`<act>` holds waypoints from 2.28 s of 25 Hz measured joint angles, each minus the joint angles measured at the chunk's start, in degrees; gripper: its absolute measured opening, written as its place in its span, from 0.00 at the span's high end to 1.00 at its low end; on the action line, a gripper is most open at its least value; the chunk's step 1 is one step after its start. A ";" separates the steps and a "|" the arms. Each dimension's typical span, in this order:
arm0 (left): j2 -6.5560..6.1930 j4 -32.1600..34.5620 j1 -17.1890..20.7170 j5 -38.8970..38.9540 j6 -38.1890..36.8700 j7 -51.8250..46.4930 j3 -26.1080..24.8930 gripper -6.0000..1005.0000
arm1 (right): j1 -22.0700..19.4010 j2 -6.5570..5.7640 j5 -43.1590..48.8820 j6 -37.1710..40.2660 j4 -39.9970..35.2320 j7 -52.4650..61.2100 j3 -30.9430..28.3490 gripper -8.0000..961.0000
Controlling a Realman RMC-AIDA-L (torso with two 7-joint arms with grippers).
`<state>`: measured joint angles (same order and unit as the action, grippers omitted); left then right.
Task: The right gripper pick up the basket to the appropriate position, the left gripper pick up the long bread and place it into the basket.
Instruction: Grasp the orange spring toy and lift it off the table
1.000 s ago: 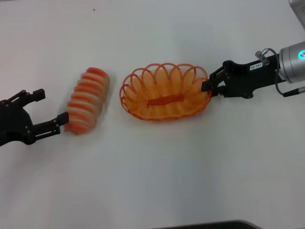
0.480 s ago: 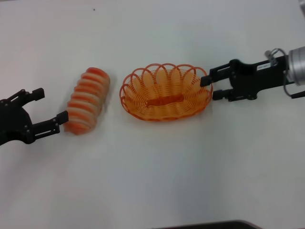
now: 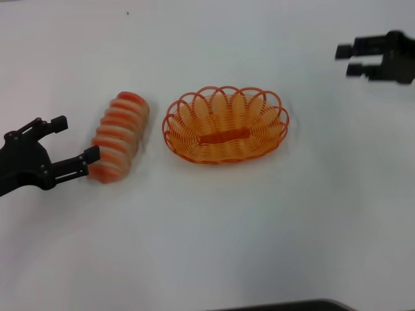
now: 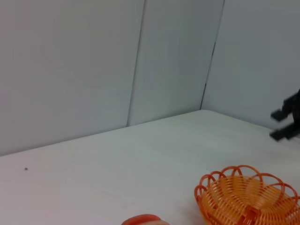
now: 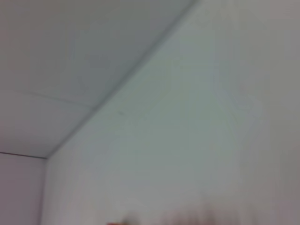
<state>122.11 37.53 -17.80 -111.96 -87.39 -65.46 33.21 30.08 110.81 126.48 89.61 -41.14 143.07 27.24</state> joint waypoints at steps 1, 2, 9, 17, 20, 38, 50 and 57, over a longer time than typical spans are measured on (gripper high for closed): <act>0.10 -0.30 -0.08 0.14 0.45 -0.07 -0.13 0.07 | -0.48 -0.06 -1.76 0.72 -0.12 -3.88 -0.82 0.36; 0.17 -0.70 -0.15 0.41 0.71 -0.12 -0.44 0.07 | -0.94 -0.05 -3.52 1.40 -0.27 -7.93 -1.44 0.36; -0.18 -4.11 -0.51 1.23 1.16 -0.18 -2.66 0.07 | -4.56 2.92 -8.61 8.72 -1.27 -39.18 -1.68 0.36; -0.26 -5.29 -0.08 0.82 1.30 -0.19 -2.85 0.07 | -12.17 7.77 -9.05 8.99 -3.51 -68.50 -2.44 0.36; -0.38 -5.46 0.08 0.76 1.19 -0.19 -2.77 0.07 | -13.84 8.00 -7.53 8.08 -3.10 -72.77 -2.51 0.36; -0.47 -4.52 -0.57 -0.68 1.04 -1.07 0.01 0.07 | -12.25 8.53 2.36 7.75 -3.41 -79.11 -2.23 0.29; -0.91 18.12 -2.95 -8.42 -2.58 -37.33 7.34 0.07 | -9.87 7.64 2.45 7.90 -3.50 -72.38 -2.52 0.04; -0.61 30.19 -12.12 -26.99 -6.14 -65.70 14.89 0.07 | -8.94 7.23 2.98 7.88 -3.40 -69.94 -2.10 0.04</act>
<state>121.51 67.72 -29.92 -138.96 -93.53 -131.16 48.11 21.15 118.03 129.46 97.49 -44.53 73.13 25.15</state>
